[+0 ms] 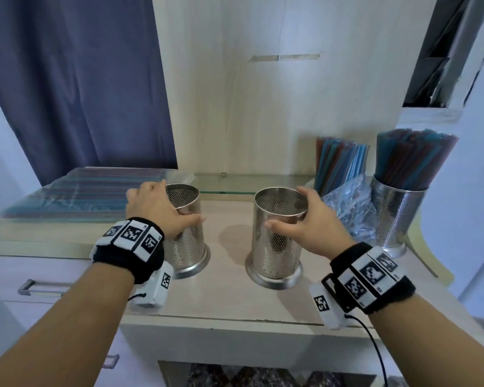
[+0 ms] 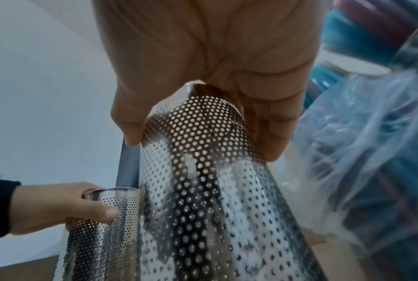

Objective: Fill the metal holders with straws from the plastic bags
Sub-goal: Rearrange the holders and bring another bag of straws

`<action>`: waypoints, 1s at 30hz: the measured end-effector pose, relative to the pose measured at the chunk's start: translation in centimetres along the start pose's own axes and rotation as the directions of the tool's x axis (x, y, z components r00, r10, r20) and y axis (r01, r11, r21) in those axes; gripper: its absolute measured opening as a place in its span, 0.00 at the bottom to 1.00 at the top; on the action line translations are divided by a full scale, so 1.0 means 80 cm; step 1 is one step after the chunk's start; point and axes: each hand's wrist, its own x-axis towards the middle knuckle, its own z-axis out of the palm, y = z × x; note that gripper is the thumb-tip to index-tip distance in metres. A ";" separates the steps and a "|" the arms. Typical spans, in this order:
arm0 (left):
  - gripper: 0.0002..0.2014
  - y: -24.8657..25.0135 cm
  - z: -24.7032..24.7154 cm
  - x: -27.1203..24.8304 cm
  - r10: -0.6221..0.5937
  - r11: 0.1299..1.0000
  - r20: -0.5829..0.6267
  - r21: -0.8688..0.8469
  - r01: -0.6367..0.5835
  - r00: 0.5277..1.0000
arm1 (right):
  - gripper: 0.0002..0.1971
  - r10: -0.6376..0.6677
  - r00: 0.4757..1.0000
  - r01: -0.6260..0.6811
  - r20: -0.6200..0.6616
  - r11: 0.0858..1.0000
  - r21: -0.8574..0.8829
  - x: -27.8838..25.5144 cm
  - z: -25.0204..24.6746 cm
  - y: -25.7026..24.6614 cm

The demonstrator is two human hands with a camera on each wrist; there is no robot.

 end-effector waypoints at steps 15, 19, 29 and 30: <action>0.54 0.045 0.032 0.057 -0.075 0.980 -0.119 -0.190 0.052 0.990 | 0.53 -0.012 0.998 0.020 -0.065 0.992 0.125 0.003 -0.024 0.045; 0.45 0.103 0.022 0.010 0.273 0.922 -0.296 -0.190 -0.337 0.915 | 0.57 -0.003 0.998 0.010 -0.056 0.990 0.138 0.010 -0.025 0.049; 0.59 0.209 0.049 -0.048 0.458 0.758 0.017 -0.531 -0.380 0.889 | 0.44 -0.061 0.994 0.074 0.095 0.987 -0.143 0.000 -0.082 0.057; 0.58 0.210 0.052 -0.046 0.427 0.759 0.020 -0.551 -0.346 0.904 | 0.40 -0.057 0.997 0.067 0.058 0.983 -0.169 0.001 -0.090 0.060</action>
